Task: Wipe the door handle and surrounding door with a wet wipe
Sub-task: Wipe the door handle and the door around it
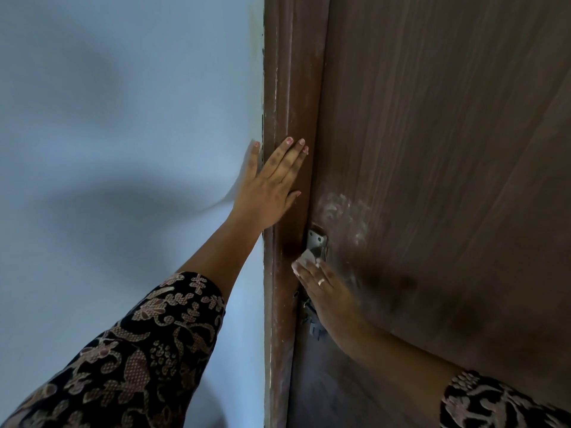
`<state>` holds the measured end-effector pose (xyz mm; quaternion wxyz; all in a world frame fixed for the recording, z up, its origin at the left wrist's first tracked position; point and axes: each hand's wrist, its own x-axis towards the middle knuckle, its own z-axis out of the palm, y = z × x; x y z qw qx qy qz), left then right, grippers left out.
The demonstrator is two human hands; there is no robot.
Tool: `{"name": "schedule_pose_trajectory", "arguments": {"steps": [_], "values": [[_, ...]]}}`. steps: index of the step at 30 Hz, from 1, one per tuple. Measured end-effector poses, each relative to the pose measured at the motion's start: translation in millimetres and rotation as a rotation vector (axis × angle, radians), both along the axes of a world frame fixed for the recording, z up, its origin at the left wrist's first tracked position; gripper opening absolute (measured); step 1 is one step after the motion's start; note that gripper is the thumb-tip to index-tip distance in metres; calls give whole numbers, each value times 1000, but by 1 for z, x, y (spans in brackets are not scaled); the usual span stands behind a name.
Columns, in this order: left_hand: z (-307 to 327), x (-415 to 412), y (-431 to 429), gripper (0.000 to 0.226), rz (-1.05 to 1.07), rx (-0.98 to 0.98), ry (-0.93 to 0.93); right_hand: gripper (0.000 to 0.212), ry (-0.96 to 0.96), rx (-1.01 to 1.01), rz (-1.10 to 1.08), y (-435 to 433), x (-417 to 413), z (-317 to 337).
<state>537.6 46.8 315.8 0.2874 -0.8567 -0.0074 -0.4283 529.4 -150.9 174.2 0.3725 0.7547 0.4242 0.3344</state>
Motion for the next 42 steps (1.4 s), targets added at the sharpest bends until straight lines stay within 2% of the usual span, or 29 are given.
{"name": "schedule_pose_trajectory", "arguments": {"steps": [3,8,13,19,21,26,29,33,36,38,42], "values": [[0,0,1,73,0,4,2,56,248,146,-51,27,10,10],[0,0,1,73,0,8,-8,37,365,197,-93,29,5,4],[1,-1,0,73,2,-4,22,21,465,459,-120,7,-20,8],[1,-2,0,71,-8,-27,38,16,634,642,-188,-23,-36,22],[1,-1,0,70,-12,-33,45,24,710,670,-163,-26,-34,29],[1,-1,0,70,-2,-37,39,21,795,903,-156,-13,-11,48],[1,-2,-1,70,-6,-41,45,20,735,853,-171,-1,5,56],[2,-3,-2,70,5,-49,64,22,663,798,-3,28,11,70],[3,-4,-2,70,6,-57,80,9,312,508,79,45,16,80],[4,-4,-2,70,-5,-72,90,8,193,311,90,42,22,82],[4,-5,-3,69,-8,-78,87,52,9,0,-46,21,42,61]]}}
